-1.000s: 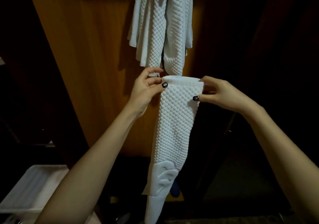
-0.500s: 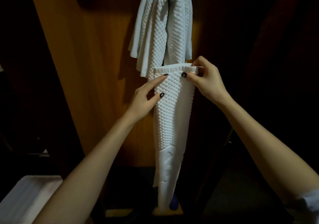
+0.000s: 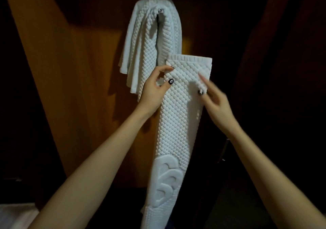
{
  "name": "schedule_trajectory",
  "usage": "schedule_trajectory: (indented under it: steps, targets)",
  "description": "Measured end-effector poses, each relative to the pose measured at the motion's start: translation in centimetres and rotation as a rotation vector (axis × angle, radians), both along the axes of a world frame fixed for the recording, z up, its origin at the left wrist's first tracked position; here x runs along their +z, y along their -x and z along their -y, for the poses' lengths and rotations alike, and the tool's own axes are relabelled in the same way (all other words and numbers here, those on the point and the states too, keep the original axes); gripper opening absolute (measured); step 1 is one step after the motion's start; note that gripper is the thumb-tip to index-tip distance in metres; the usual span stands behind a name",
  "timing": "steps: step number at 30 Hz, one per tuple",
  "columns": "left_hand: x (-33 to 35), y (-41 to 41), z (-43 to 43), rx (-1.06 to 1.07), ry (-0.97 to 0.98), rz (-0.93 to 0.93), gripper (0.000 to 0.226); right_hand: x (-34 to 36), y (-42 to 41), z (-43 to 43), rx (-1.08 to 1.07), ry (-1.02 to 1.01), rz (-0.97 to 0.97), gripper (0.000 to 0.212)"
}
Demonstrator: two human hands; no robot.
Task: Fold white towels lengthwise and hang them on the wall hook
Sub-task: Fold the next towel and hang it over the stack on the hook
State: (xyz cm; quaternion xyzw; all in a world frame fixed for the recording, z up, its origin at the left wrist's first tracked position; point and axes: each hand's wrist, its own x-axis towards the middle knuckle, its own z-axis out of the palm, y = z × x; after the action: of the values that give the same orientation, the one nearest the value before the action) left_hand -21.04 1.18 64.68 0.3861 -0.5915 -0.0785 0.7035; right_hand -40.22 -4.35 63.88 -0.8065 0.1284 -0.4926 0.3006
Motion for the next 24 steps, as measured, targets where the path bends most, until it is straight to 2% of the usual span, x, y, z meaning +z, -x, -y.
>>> schedule_trajectory:
  steps: [4,9,13,16,20,22,24]
  targets:
    - [1.4,0.3,0.7,-0.032,-0.021,-0.009,0.034,-6.0,0.7,0.0,0.084,-0.145,-0.106,0.05]
    - [4.5,-1.0,1.7,-0.078,-0.052,-0.086,0.031,-8.4,-0.6,0.0,0.147,-0.114,-0.203,0.063]
    - [5.6,-2.6,2.8,-0.067,-0.089,-0.19,0.032,-9.1,-2.7,-0.3,0.121,-0.055,-0.11,0.054]
    - [5.2,-3.5,3.8,-0.045,-0.149,-0.214,0.03,-8.8,-4.0,-0.6,0.116,-0.058,-0.055,0.04]
    - [4.4,-4.7,4.3,0.059,-0.266,-0.064,0.045,-7.8,-5.7,-0.5,0.078,-0.083,-0.044,0.033]
    - [1.7,-4.6,3.9,0.234,-0.282,0.099,0.052,-7.0,-6.5,-0.5,0.008,-0.105,-0.014,0.033]
    - [-3.0,-4.3,2.8,0.41,-0.24,0.241,0.047,-6.4,-7.3,-0.4,-0.111,-0.092,0.047,0.035]
